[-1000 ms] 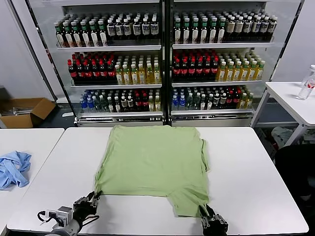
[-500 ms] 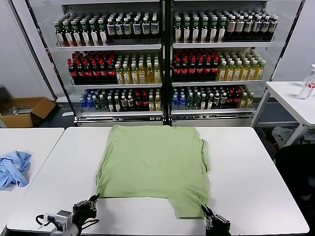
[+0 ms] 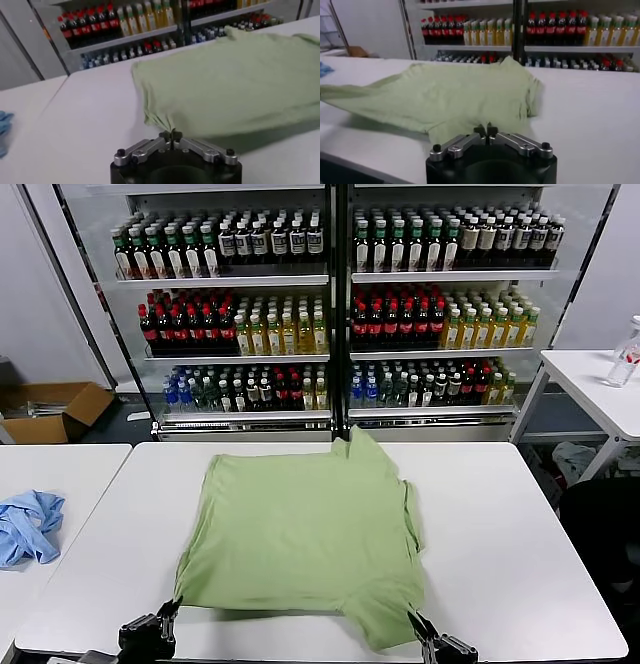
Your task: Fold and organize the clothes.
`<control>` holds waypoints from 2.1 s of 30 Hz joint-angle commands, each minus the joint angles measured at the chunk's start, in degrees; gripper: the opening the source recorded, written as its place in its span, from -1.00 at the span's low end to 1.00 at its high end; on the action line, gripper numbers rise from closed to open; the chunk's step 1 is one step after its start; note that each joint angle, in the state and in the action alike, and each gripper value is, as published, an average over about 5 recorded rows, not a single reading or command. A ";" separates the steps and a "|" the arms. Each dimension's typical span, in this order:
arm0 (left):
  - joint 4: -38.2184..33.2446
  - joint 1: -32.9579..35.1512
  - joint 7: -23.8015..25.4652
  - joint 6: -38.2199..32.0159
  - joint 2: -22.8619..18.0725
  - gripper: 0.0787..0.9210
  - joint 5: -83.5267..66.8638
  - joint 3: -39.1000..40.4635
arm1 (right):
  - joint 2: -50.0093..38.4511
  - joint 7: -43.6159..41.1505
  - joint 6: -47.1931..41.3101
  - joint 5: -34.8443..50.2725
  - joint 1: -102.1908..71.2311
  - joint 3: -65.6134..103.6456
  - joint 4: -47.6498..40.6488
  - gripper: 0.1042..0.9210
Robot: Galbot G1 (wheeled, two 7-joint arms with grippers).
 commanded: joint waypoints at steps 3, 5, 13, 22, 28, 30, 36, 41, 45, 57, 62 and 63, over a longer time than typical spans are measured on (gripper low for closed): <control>6.44 -17.08 1.00 -0.77 0.39 -0.99 -4.34 4.95 | 1.93 1.55 -4.79 1.85 25.88 -3.44 -10.50 -0.97; 10.54 -21.64 1.18 -1.01 0.26 -0.99 -4.22 7.50 | 2.16 1.61 -5.43 1.75 29.29 -4.03 -13.15 -0.97; 24.43 -36.64 2.12 -1.45 -1.67 -0.99 -3.75 11.25 | 3.83 0.32 -7.61 0.35 36.44 -6.80 -22.76 -0.97; 33.60 -42.26 3.78 -1.41 -3.66 -0.99 -2.39 14.39 | 4.43 1.22 -8.16 -0.07 39.90 -8.54 -27.70 -0.97; 37.27 -44.78 5.28 -0.94 -3.39 -0.99 -1.60 15.33 | 5.52 2.74 -10.52 -2.44 40.24 -9.79 -30.11 -0.96; 38.52 -45.27 5.62 -0.13 -3.31 -0.97 -0.15 15.89 | 6.08 3.72 -10.93 -3.40 40.02 -10.06 -30.36 -0.90; 40.96 -45.18 4.46 -0.24 -3.68 -0.63 2.79 15.96 | 4.76 4.53 -11.10 -3.53 35.69 -7.62 -23.66 -0.50; 33.39 -40.91 4.09 -0.59 -0.64 -0.28 1.75 13.06 | 2.75 4.64 -11.12 -2.53 26.61 -4.91 -15.43 -0.14; 25.56 -34.14 3.49 0.58 2.01 -0.01 -3.18 10.97 | 3.36 5.34 -11.18 -1.63 23.03 -5.08 -14.11 0.14; 28.55 -33.13 1.91 4.45 0.66 0.71 -4.46 11.60 | 6.33 9.15 -14.90 3.92 28.02 -7.25 -20.28 0.65; 30.16 -34.57 1.22 5.62 0.62 0.46 -4.46 11.96 | 6.65 9.47 -15.13 5.54 28.98 -7.70 -21.24 0.30; 30.34 -34.73 1.26 5.86 0.54 0.40 -4.44 12.05 | 6.81 9.67 -15.18 5.64 29.16 -7.81 -21.33 0.21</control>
